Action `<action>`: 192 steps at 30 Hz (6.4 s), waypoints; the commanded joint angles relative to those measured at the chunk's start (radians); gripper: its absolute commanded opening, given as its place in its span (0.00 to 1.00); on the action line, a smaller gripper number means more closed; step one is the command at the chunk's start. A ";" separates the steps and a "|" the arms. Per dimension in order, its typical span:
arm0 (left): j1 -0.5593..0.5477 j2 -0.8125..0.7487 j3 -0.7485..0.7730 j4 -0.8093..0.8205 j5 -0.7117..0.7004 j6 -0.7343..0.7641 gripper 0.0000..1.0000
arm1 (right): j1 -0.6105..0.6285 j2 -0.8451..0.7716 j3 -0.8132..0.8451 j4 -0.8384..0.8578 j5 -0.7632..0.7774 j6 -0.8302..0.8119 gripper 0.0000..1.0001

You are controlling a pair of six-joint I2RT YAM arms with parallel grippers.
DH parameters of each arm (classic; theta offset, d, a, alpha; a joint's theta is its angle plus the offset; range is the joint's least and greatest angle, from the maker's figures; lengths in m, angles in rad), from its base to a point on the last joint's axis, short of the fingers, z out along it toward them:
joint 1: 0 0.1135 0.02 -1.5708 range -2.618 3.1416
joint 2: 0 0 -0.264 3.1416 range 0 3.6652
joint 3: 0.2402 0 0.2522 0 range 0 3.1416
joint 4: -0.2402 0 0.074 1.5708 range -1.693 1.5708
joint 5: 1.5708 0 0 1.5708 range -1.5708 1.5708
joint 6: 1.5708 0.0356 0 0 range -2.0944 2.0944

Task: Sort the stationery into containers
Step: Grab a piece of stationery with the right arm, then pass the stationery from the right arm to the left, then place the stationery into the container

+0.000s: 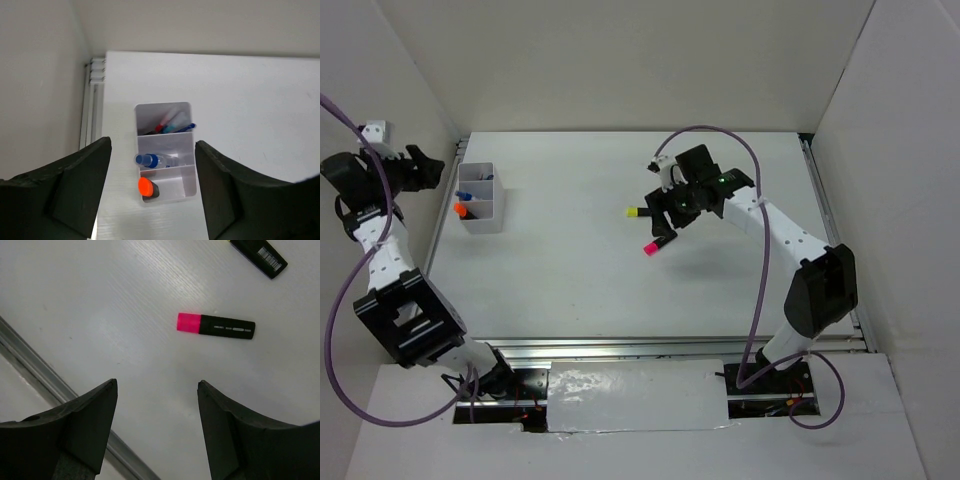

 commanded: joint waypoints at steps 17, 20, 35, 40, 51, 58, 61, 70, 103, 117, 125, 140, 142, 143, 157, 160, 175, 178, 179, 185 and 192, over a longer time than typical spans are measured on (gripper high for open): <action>-0.241 -0.153 0.078 -0.881 0.475 0.945 0.83 | -0.034 0.271 0.041 -0.004 0.094 -1.121 0.72; -0.261 -0.165 0.061 -0.867 0.470 0.914 0.83 | -0.027 0.334 0.067 0.000 0.082 -1.152 0.73; -0.281 -0.144 -0.019 -0.797 0.496 0.765 0.84 | -0.004 0.518 0.216 -0.078 0.033 -1.269 0.64; -0.278 -0.147 -0.025 -0.818 0.496 0.787 0.84 | 0.006 0.573 0.311 -0.198 0.039 -1.286 0.57; -0.279 -0.157 -0.025 -0.843 0.504 0.804 0.84 | 0.049 0.558 0.235 -0.244 0.077 -1.333 0.56; -0.278 -0.185 -0.057 -0.812 0.498 0.770 0.84 | 0.080 0.578 0.276 -0.244 0.037 -1.261 0.60; -0.276 -0.199 -0.071 -0.792 0.490 0.753 0.84 | 0.083 0.613 0.326 -0.265 0.037 -1.232 0.58; -0.270 -0.288 -0.170 -0.533 0.438 0.369 0.78 | 0.083 0.606 0.330 -0.244 0.025 -1.082 0.09; -0.654 -0.449 -0.369 -0.220 0.096 -0.660 0.71 | 0.350 0.190 0.328 -0.003 -0.116 -0.221 0.00; -0.718 -0.412 -0.365 -0.188 0.149 -0.658 0.49 | 0.365 0.190 0.342 0.002 -0.101 -0.234 0.00; -0.701 -0.441 -0.362 -0.221 0.122 -0.637 0.08 | 0.376 0.199 0.357 -0.009 -0.075 -0.226 0.08; -0.577 -0.469 -0.111 -0.600 -0.242 -0.257 0.00 | 0.370 0.176 0.344 0.020 0.014 -0.169 0.74; -0.572 -0.470 -0.067 -0.626 -0.350 -0.160 0.00 | 0.364 0.164 0.322 0.025 0.020 -0.168 0.75; -0.563 -0.460 -0.047 -0.645 -0.440 -0.125 0.00 | 0.358 0.161 0.319 0.023 0.020 -0.166 0.74; -0.414 -0.228 0.073 -0.570 -0.601 0.170 0.00 | 0.263 0.139 0.279 0.058 -0.027 -0.112 0.73; -0.399 -0.196 0.067 -0.524 -0.592 0.202 0.00 | 0.244 0.131 0.261 0.063 -0.038 -0.112 0.73; -0.371 -0.087 0.027 -0.300 -0.622 0.155 0.00 | 0.210 0.133 0.241 0.078 -0.093 -0.094 0.72; -0.367 -0.059 0.036 -0.291 -0.625 0.156 0.00 | 0.207 0.136 0.244 0.075 -0.096 -0.096 0.72; -0.367 -0.053 0.036 -0.287 -0.622 0.159 0.00 | 0.206 0.136 0.244 0.072 -0.096 -0.096 0.72; -0.365 -0.015 0.044 -0.281 -0.616 0.159 0.00 | 0.198 0.144 0.250 0.071 -0.105 -0.096 0.71; -0.359 0.007 0.017 -0.251 -0.633 0.167 0.03 | 0.198 0.156 0.259 0.063 -0.113 -0.097 0.71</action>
